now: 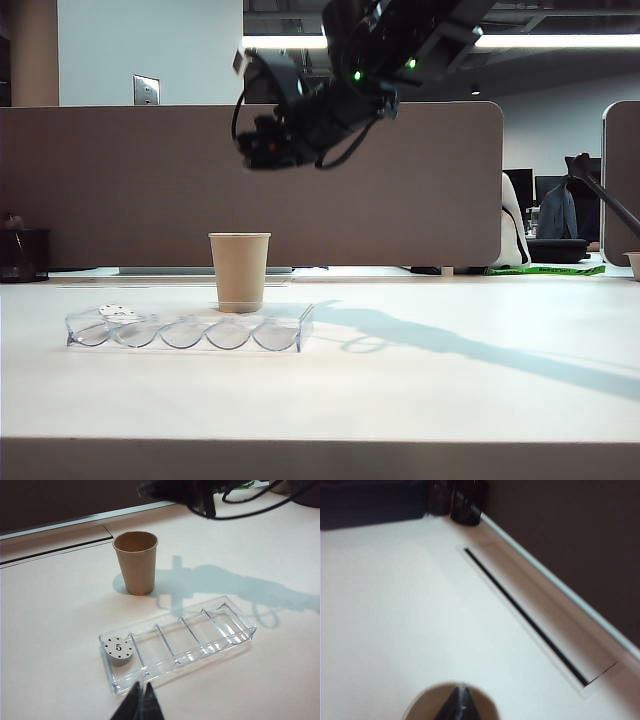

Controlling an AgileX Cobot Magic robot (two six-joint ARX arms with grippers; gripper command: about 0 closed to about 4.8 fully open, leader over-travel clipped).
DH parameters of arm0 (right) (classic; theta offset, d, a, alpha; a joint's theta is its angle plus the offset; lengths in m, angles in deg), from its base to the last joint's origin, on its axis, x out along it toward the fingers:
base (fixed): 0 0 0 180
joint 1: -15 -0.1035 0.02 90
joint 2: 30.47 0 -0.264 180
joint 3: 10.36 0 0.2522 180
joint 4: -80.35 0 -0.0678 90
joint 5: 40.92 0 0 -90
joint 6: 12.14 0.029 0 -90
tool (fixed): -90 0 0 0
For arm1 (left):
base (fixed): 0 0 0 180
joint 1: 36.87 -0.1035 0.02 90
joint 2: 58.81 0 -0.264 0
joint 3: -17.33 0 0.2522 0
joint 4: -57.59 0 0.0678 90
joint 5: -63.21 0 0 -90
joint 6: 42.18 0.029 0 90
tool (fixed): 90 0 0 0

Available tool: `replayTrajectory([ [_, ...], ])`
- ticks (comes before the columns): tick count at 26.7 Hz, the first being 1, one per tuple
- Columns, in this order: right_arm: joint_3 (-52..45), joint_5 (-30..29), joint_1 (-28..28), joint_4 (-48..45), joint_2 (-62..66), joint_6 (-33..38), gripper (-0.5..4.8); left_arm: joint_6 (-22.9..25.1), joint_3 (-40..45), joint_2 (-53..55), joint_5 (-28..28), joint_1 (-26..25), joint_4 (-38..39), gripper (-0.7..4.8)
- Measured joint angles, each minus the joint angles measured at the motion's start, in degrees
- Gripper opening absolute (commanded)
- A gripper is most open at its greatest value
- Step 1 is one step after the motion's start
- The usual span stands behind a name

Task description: Pick up the chip with the greater value and put it into the paper cup.

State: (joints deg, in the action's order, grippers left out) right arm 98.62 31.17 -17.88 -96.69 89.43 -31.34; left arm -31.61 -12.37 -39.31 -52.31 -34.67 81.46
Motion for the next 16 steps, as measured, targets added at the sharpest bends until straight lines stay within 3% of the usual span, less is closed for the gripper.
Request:
replayTrajectory([
  [5, 0.0, 1.3, 1.9, -0.8, -4.1, 3.7, -0.06, 0.0, 0.0, 0.0, 0.0, 0.0, 0.0, -0.02],
  [16, 0.1, 7.7, 9.2, 18.1, -18.1, 6.4, -0.06, -3.2, 0.0, 0.0, 0.8, 0.0, -1.0, -0.03],
])
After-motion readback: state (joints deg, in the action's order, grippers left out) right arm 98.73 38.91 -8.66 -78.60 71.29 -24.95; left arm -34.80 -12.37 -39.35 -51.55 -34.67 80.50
